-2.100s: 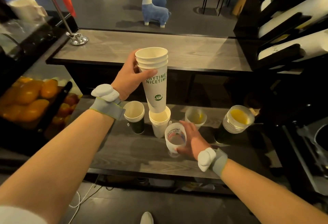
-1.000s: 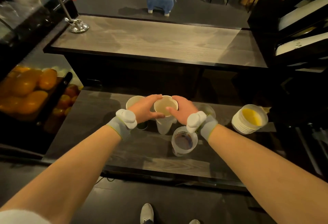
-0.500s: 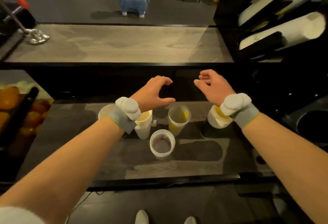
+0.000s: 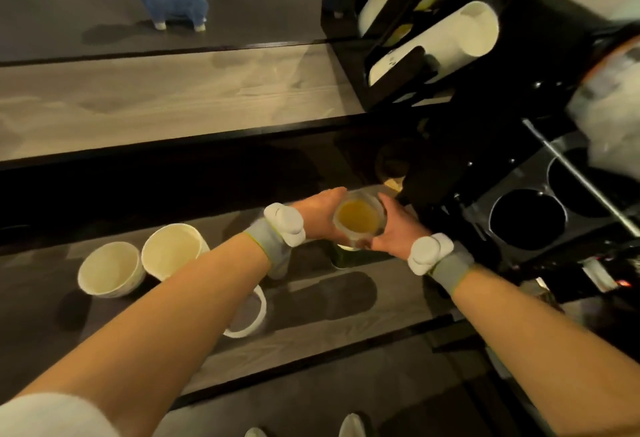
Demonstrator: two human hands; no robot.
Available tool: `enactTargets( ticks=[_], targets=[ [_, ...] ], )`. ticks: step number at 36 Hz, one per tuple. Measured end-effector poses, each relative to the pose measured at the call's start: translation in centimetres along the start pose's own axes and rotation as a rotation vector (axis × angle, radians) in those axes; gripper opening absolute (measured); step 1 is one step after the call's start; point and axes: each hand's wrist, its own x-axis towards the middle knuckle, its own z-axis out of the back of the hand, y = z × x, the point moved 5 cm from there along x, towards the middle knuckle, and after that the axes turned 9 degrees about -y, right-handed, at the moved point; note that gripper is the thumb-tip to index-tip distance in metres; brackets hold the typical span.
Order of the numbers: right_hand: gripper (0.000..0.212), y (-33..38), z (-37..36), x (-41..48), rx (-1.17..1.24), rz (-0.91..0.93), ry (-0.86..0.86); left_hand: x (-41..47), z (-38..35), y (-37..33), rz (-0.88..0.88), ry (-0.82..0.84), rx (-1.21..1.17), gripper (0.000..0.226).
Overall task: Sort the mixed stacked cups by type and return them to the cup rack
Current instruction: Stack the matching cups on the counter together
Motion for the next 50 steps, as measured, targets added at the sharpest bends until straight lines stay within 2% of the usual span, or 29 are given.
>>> enactTargets(
  ticks=[2,6,10,14,18,22,27,35,43,48,50],
  targets=[
    [0.107,-0.5,-0.5,0.5,-0.038,0.017,-0.028,0.4,-0.5,-0.6,-0.010,0.009,-0.004,0.061],
    [0.088,-0.9,-0.9,0.9,0.025,0.055,-0.068,1.1,-1.2,-0.3,0.009,-0.047,-0.002,0.083],
    [0.081,-1.0,-0.9,1.0,0.138,0.057,-0.052,1.4,-1.1,0.0,0.019,-0.040,-0.042,0.073],
    [0.069,-1.1,-0.5,1.4,0.210,0.080,-0.052,1.0,-1.1,1.1,0.060,-0.080,-0.099,0.089],
    [0.072,-0.7,0.3,1.5,0.268,0.102,-0.063,1.0,-0.5,1.6,0.060,-0.103,-0.155,0.093],
    [0.065,0.4,2.1,1.3,0.323,0.139,-0.100,1.0,1.4,1.2,0.015,-0.139,-0.245,0.095],
    [0.060,2.8,5.6,1.1,0.388,0.199,-0.159,0.8,4.5,0.2,-0.036,-0.174,-0.475,0.095],
    [0.061,8.0,10.3,0.9,0.482,0.325,-0.182,-1.0,11.0,-1.7,-0.126,-0.292,-0.556,0.078],
    [0.060,12.8,7.6,0.7,0.608,0.360,-0.078,-4.8,14.0,1.4,-0.062,-0.339,-0.558,0.097],
    [0.062,14.4,3.7,0.9,0.572,0.385,-0.013,-7.1,14.1,4.8,0.002,-0.344,-0.510,0.079],
    [0.064,14.6,2.3,1.0,0.523,0.398,-0.004,-7.6,13.8,5.7,0.028,-0.332,-0.457,0.078]
  ],
)
